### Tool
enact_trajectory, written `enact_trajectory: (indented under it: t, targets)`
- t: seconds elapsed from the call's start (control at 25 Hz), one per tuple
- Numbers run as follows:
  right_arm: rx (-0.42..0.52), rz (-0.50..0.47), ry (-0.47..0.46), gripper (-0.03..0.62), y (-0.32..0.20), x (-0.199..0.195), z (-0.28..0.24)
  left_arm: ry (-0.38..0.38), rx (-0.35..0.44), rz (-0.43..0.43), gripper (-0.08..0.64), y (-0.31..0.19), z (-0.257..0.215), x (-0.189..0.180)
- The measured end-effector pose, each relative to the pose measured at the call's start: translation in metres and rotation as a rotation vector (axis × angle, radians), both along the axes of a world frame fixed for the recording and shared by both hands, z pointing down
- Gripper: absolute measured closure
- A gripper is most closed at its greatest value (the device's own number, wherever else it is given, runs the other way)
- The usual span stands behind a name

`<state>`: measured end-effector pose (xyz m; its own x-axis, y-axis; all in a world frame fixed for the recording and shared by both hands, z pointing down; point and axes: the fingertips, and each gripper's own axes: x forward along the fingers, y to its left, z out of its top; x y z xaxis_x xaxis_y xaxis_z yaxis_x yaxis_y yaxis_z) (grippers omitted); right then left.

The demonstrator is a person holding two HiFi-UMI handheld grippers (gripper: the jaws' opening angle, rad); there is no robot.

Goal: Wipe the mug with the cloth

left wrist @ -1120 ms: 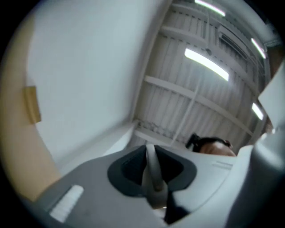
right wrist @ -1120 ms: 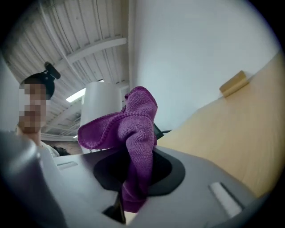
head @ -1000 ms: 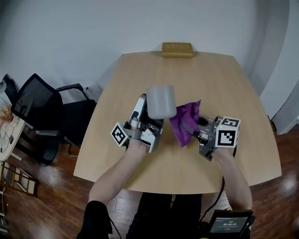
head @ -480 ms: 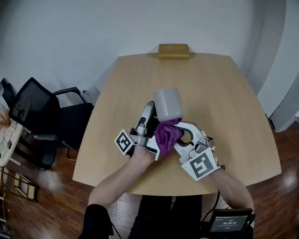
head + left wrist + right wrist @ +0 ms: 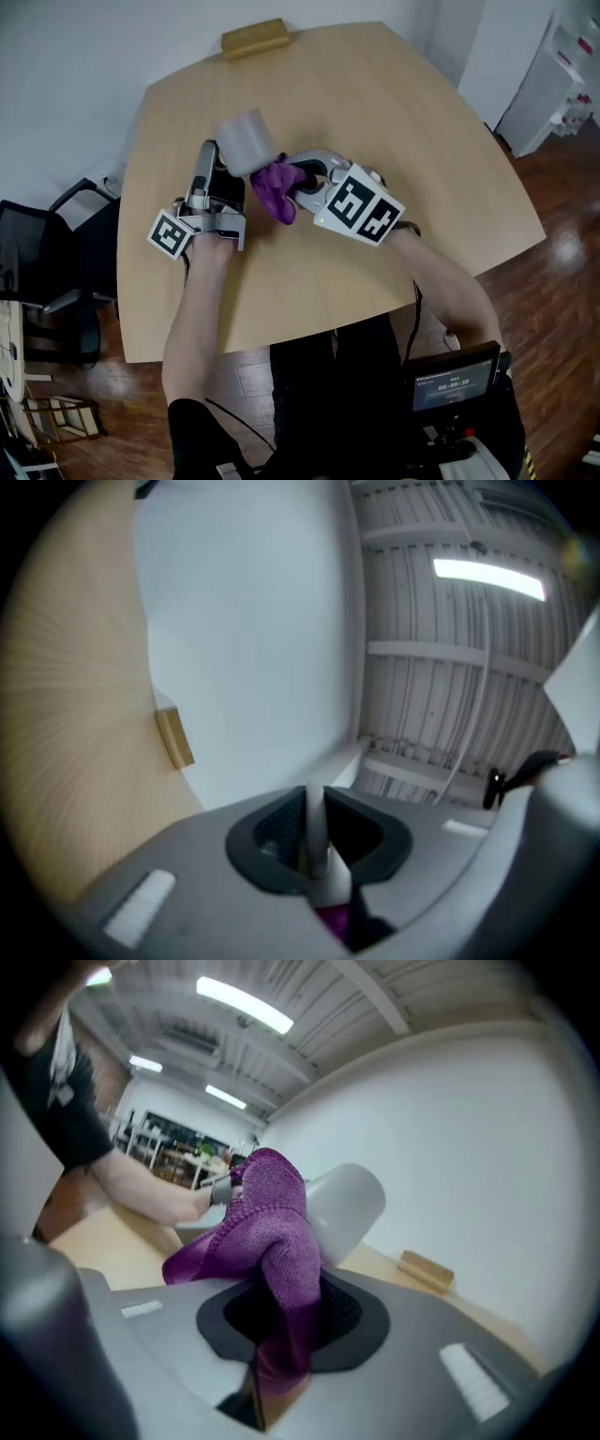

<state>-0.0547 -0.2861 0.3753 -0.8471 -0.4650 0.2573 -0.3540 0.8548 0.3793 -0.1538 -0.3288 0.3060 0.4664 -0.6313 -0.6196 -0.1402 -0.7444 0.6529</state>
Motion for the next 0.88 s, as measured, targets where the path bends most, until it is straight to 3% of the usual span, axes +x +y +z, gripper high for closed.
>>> enact_trajectory:
  t: [0.2, 0.36, 0.44, 0.56, 0.64, 0.88]
  targets:
    - [-0.413, -0.031, -0.293, 0.518, -0.015, 0.022, -0.002, -0.210, 0.050, -0.061, 0.500, -0.014, -0.001, 0.018]
    - [-0.677, -0.072, -0.550, 0.518, -0.029, 0.039, -0.015, -0.273, 0.083, -0.092, 0.500, -0.019, -0.003, 0.024]
    - [-0.743, -0.015, -0.624, 0.518, -0.038, 0.058, -0.010, -0.342, 0.064, -0.088, 0.500, -0.029, 0.009, 0.035]
    - [-0.831, 0.036, -0.711, 0.518, -0.043, 0.068, -0.003, -0.577, 0.006, -0.132, 0.500, -0.051, 0.036, 0.036]
    - [-0.864, 0.041, -0.752, 0.518, -0.045, 0.066, -0.002, -0.692, -0.009, -0.128, 0.497, -0.059, 0.044, 0.041]
    - [-0.859, 0.044, -0.786, 0.518, -0.053, 0.072, -0.002, -0.907, 0.080, -0.025, 0.489, -0.050, 0.053, 0.066]
